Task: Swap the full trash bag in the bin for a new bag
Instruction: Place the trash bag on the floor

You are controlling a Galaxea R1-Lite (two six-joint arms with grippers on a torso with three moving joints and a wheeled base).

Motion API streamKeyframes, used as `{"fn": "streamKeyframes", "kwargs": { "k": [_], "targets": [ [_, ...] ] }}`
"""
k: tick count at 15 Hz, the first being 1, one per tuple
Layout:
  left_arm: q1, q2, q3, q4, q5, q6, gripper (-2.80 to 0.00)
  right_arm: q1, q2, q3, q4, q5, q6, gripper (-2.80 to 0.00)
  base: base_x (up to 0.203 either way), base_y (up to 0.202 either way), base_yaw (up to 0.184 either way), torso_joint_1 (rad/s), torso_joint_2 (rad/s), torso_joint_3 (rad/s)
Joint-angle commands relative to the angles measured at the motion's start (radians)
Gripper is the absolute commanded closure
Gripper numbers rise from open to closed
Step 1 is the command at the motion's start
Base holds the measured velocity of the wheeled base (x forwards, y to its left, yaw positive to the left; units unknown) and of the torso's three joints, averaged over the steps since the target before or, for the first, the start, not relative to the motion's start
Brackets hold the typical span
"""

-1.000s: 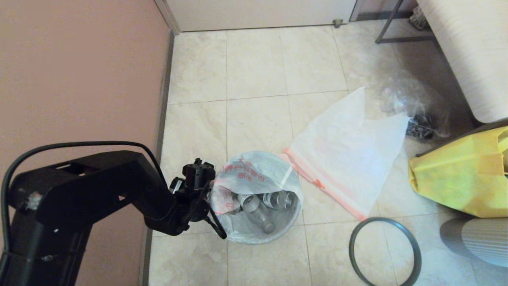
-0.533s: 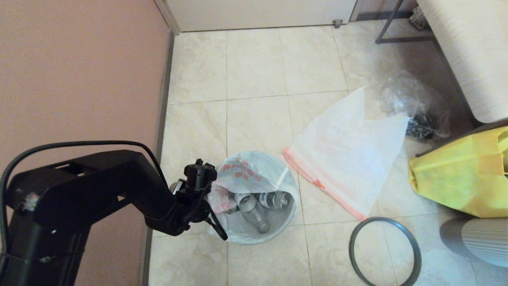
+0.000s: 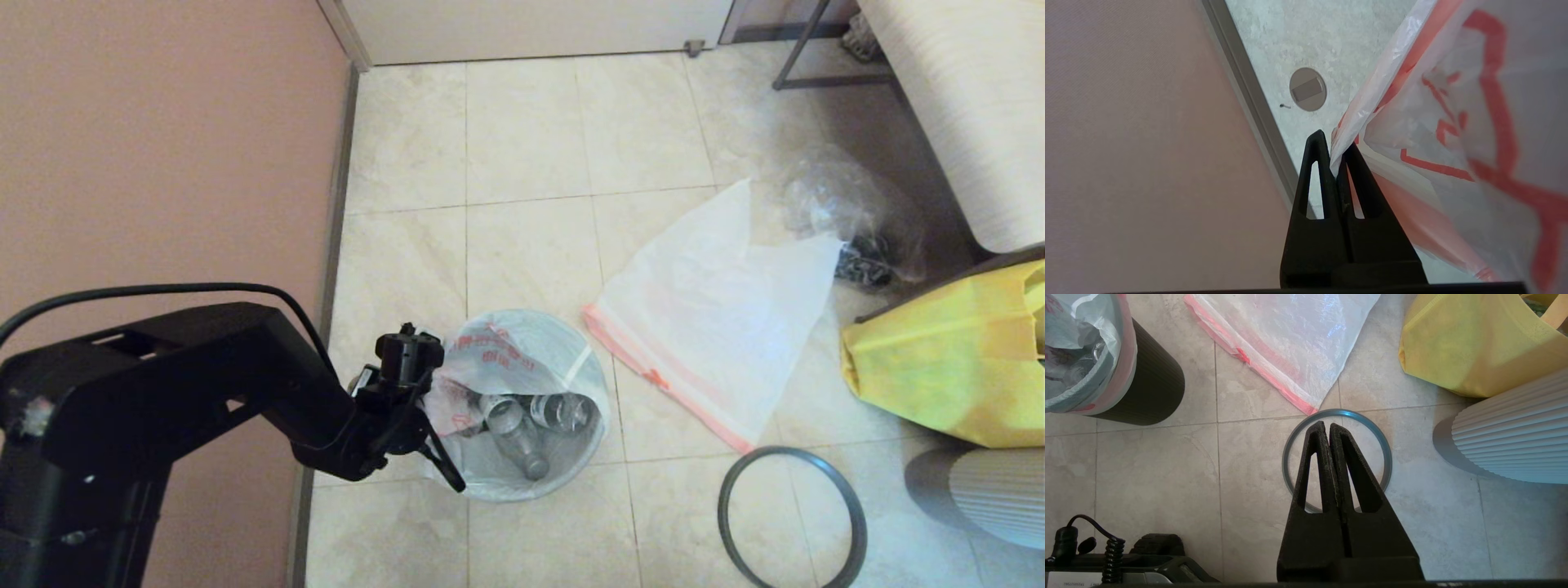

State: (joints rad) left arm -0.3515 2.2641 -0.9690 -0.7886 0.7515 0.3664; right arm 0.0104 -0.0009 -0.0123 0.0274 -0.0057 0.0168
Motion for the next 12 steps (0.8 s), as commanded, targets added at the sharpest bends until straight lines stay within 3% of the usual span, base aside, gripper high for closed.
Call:
{"fn": "streamKeyframes", "kwargs": {
  "k": [1,12],
  "targets": [
    [-0.001,-0.047,0.001,0.032,0.003,0.0,0.0,0.0,0.001,0.0,0.0,0.0,0.0,0.0,0.0,0.0,0.0,0.0,0.0,0.0],
    [-0.02,-0.168,0.072,0.12,0.01,-0.005,0.0,0.0,0.001,0.0,0.0,0.0,0.0,0.0,0.0,0.0,0.0,0.0,0.0,0.0]
  ]
}}
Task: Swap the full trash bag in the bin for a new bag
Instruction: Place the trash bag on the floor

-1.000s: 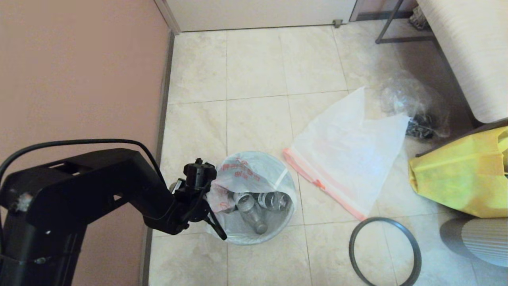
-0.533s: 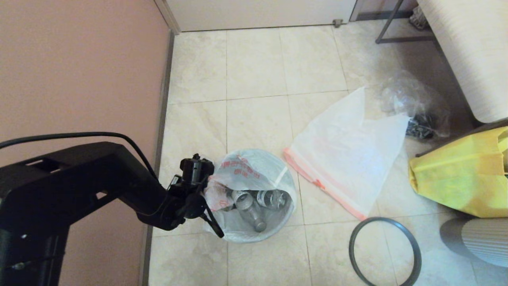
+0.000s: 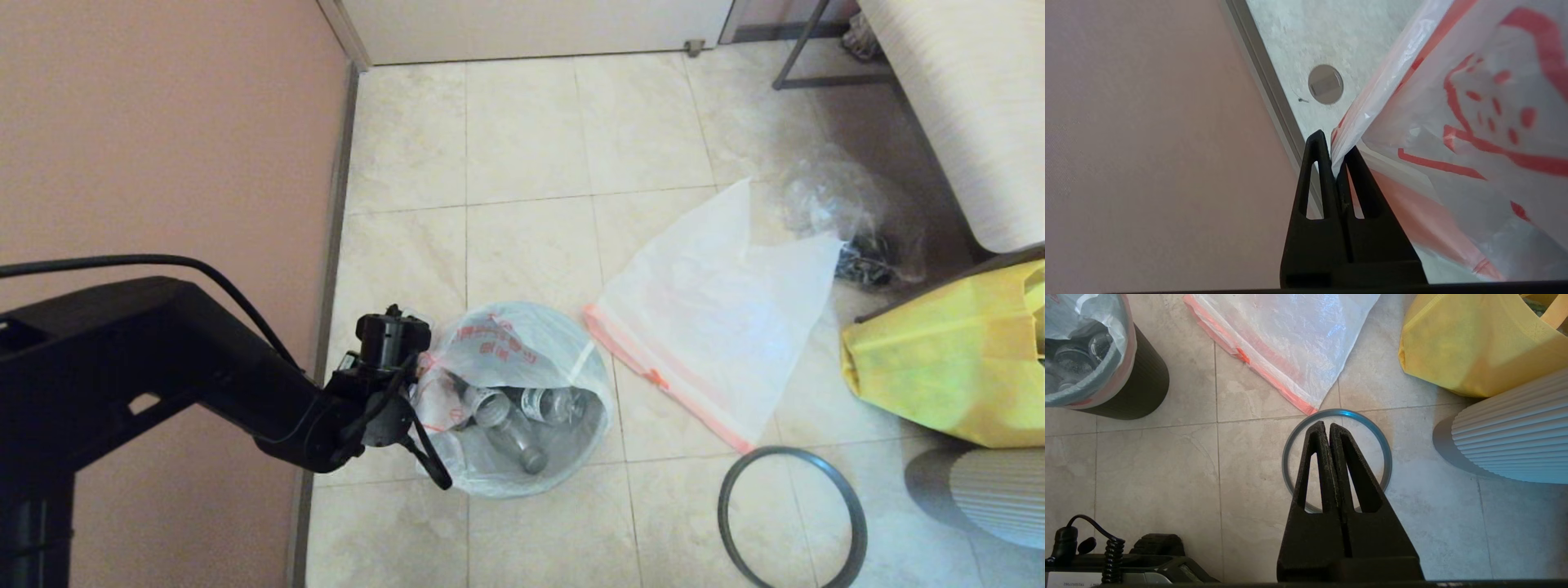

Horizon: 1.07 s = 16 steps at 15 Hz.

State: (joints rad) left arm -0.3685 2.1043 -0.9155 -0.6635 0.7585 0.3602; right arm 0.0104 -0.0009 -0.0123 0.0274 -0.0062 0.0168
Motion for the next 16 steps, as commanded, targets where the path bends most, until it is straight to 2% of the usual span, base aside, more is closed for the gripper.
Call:
{"fn": "streamKeyframes", "kwargs": {
  "k": [1,3,7,13,15,16],
  "targets": [
    [-0.002,0.011,0.024,-0.009,0.0,-0.004,0.0,0.0,0.001,0.0,0.0,0.0,0.0,0.0,0.0,0.0,0.0,0.0,0.0,0.0],
    [-0.002,0.05,0.031,-0.013,-0.027,-0.068,0.0,0.0,0.001,0.0,0.0,0.0,0.0,0.0,0.0,0.0,0.0,0.0,0.0,0.0],
    [0.009,0.04,0.073,-0.014,-0.141,-0.12,0.0,0.0,0.001,0.0,0.0,0.0,0.0,0.0,0.0,0.0,0.0,0.0,0.0,0.0],
    [0.078,0.013,0.194,-0.034,-0.323,-0.145,0.0,0.0,0.001,0.0,0.0,0.0,0.0,0.0,0.0,0.0,0.0,0.0,0.0,0.0],
    [0.098,-0.017,0.247,-0.036,-0.425,-0.132,0.0,0.0,0.001,0.0,0.0,0.0,0.0,0.0,0.0,0.0,0.0,0.0,0.0,0.0],
    [0.102,-0.019,0.259,-0.036,-0.438,-0.112,0.0,0.001,0.001,0.0,0.0,0.0,0.0,0.0,0.0,0.0,0.0,0.0,0.0,0.0]
  ]
}}
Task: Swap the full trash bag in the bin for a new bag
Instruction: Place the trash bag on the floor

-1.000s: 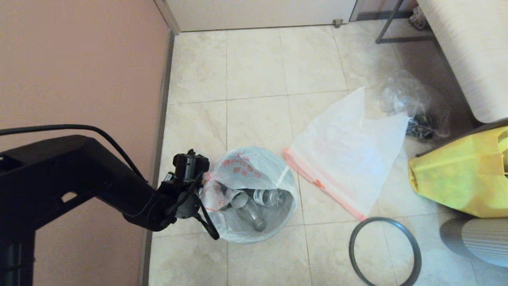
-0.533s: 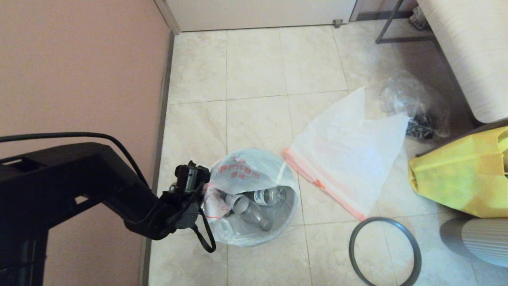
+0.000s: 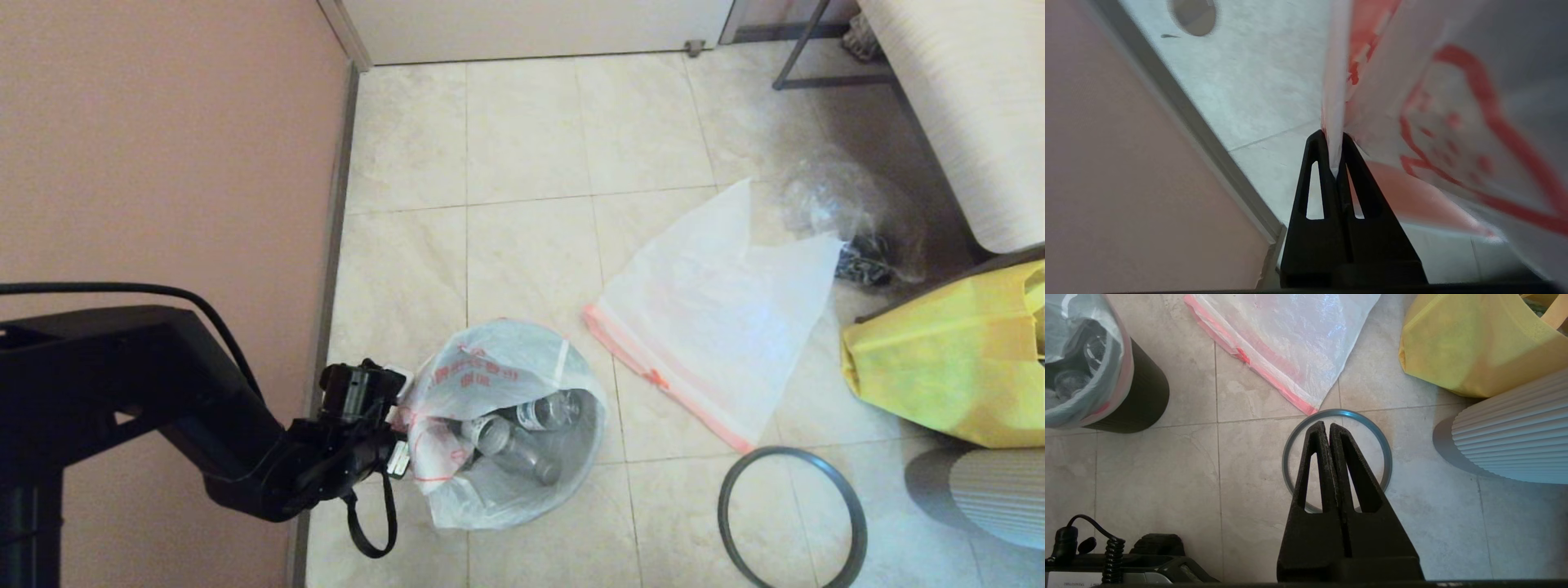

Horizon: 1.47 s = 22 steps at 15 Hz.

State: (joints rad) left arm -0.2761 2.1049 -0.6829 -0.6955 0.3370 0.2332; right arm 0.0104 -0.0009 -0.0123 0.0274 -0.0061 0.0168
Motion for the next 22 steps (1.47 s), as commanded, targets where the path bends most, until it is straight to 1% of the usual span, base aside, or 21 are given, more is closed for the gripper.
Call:
{"fn": "streamKeyframes", "kwargs": {
  "k": [1,3,4,5,7,9,10,12,13,15,16,17,19,20,22],
  "targets": [
    [0.011,-0.018,0.042,-0.003,-0.024,0.049,0.0,0.0,0.001,0.0,0.0,0.0,0.0,0.0,0.0,0.0,0.0,0.0,0.0,0.0],
    [0.016,-0.012,0.066,-0.003,-0.054,0.134,0.0,0.0,0.001,0.0,0.0,0.0,0.0,0.0,0.0,0.0,0.0,0.0,0.0,0.0],
    [0.018,-0.012,0.072,-0.003,-0.087,0.156,0.0,0.0,0.001,0.0,0.0,0.0,0.0,0.0,0.0,0.0,0.0,0.0,0.0,0.0],
    [0.018,-0.013,0.073,-0.002,-0.097,0.16,0.0,0.0,0.001,0.0,0.0,0.0,0.0,0.0,0.0,0.0,0.0,0.0,0.0,0.0],
    [0.025,-0.011,0.091,0.001,-0.123,0.187,0.0,0.0,0.001,0.0,0.001,0.0,0.0,0.0,0.0,0.0,0.0,0.0,0.0,0.0],
    [0.037,-0.013,0.102,0.0,-0.172,0.196,0.0,0.0,0.001,0.0,0.0,0.0,0.0,0.0,0.0,0.0,0.0,0.0,0.0,0.0],
    [0.044,-0.016,0.105,0.0,-0.192,0.196,0.0,0.0,0.001,0.0,0.0,0.0,0.0,0.0,0.0,0.0,0.0,0.0,0.0,0.0],
    [0.071,-0.032,0.102,-0.004,-0.298,0.19,0.0,0.0,0.001,0.0,0.0,0.0,0.0,0.0,0.0,0.0,0.0,0.0,0.0,0.0],
    [0.085,-0.04,0.103,-0.004,-0.334,0.181,0.0,0.0,0.001,0.0,0.0,0.0,0.0,0.0,0.0,0.0,0.0,0.0,0.0,0.0],
    [0.112,-0.052,0.106,-0.005,-0.384,0.156,0.0,0.0,0.001,0.0,0.0,0.0,0.0,0.0,0.0,0.0,0.0,0.0,0.0,0.0],
    [0.126,-0.062,0.106,-0.005,-0.423,0.146,0.0,0.0,0.001,0.0,0.0,0.0,0.0,0.0,0.0,0.0,0.0,0.0,0.0,0.0],
    [0.138,-0.078,0.106,-0.005,-0.458,0.122,0.0,0.0,0.001,0.0,0.0,0.0,0.0,0.0,0.0,0.0,0.0,0.0,0.0,0.0],
    [0.135,-0.105,0.107,-0.004,-0.463,0.065,0.0,0.0,0.001,0.0,0.0,0.0,0.0,0.0,0.0,0.0,0.0,0.0,0.0,0.0],
    [0.133,-0.112,0.111,-0.004,-0.463,0.051,0.0,0.0,0.001,0.0,0.0,0.0,0.0,0.0,0.0,0.0,0.0,0.0,0.0,0.0],
    [0.135,-0.132,0.132,-0.005,-0.467,0.046,0.0,0.0,0.001,0.0,0.0,0.0,0.0,0.0,0.0,0.0,0.0,0.0,0.0,0.0]
  ]
}}
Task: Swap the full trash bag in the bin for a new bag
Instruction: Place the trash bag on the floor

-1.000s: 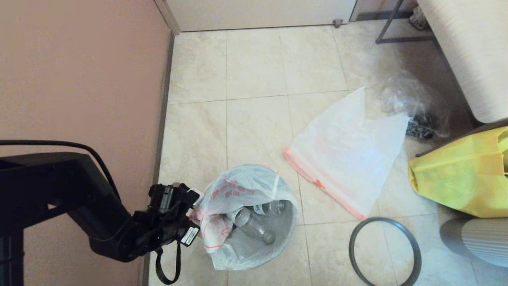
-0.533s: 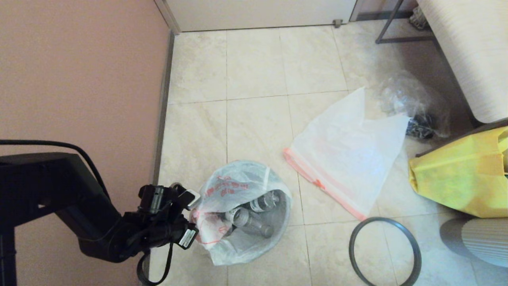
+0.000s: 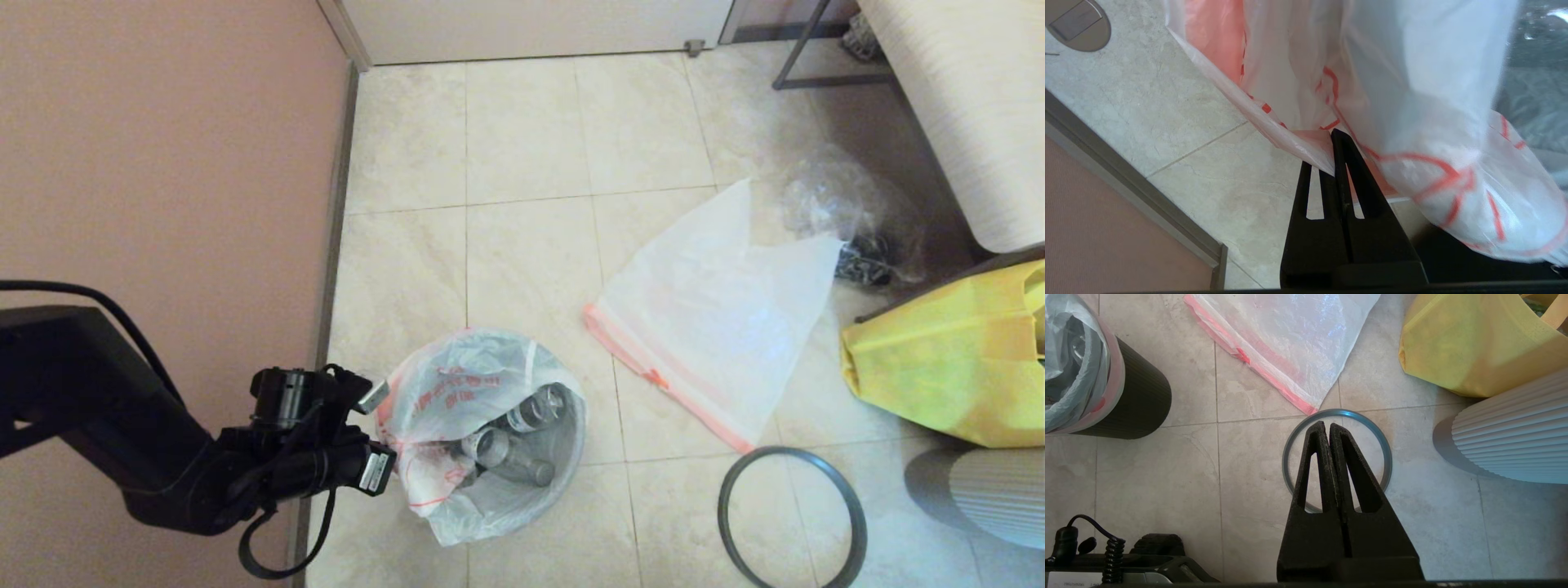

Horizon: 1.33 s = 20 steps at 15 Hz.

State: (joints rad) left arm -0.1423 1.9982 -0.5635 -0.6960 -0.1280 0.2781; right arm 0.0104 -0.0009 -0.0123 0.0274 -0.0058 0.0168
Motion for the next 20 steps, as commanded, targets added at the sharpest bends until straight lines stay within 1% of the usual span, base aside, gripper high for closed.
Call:
{"fn": "streamKeyframes", "kwargs": {
  "k": [1,3,6,8,12,14,16,20],
  "targets": [
    [0.001,-0.035,0.022,-0.005,-0.004,-0.002,0.0,0.0,0.001,0.0,0.0,0.0,0.0,0.0,0.0,0.0,0.0,0.0,0.0,0.0],
    [-0.005,-0.071,0.051,-0.004,-0.007,-0.018,0.0,0.0,0.001,0.0,0.0,0.0,0.0,0.0,0.0,0.0,0.0,0.0,0.0,0.0],
    [-0.007,-0.081,0.071,-0.004,-0.015,-0.023,0.0,0.0,0.001,0.0,0.0,-0.001,0.0,0.0,0.0,0.0,0.0,0.0,0.0,0.0],
    [-0.01,-0.095,0.083,-0.004,-0.025,-0.051,0.0,0.0,0.001,0.0,0.001,0.0,0.0,0.0,0.0,0.0,0.0,0.0,0.0,0.0],
    [-0.013,-0.111,0.114,-0.005,-0.039,-0.063,0.0,0.0,0.001,0.0,0.0,0.0,0.0,0.0,0.0,0.0,0.0,0.0,0.0,0.0],
    [-0.013,-0.134,0.125,-0.005,-0.068,-0.112,0.0,0.0,0.001,0.0,0.0,0.0,0.0,0.0,0.0,0.0,0.0,0.0,0.0,0.0],
    [-0.011,-0.143,0.149,-0.006,-0.083,-0.12,0.0,0.002,0.001,0.0,0.0,0.0,0.0,0.0,0.0,0.0,0.0,0.0,0.0,0.0],
    [-0.006,-0.147,0.187,-0.068,-0.109,-0.14,0.0,0.001,0.001,0.0,0.0,0.0,0.0,0.0,0.0,0.0,0.0,0.0,0.0,0.0]
  ]
}}
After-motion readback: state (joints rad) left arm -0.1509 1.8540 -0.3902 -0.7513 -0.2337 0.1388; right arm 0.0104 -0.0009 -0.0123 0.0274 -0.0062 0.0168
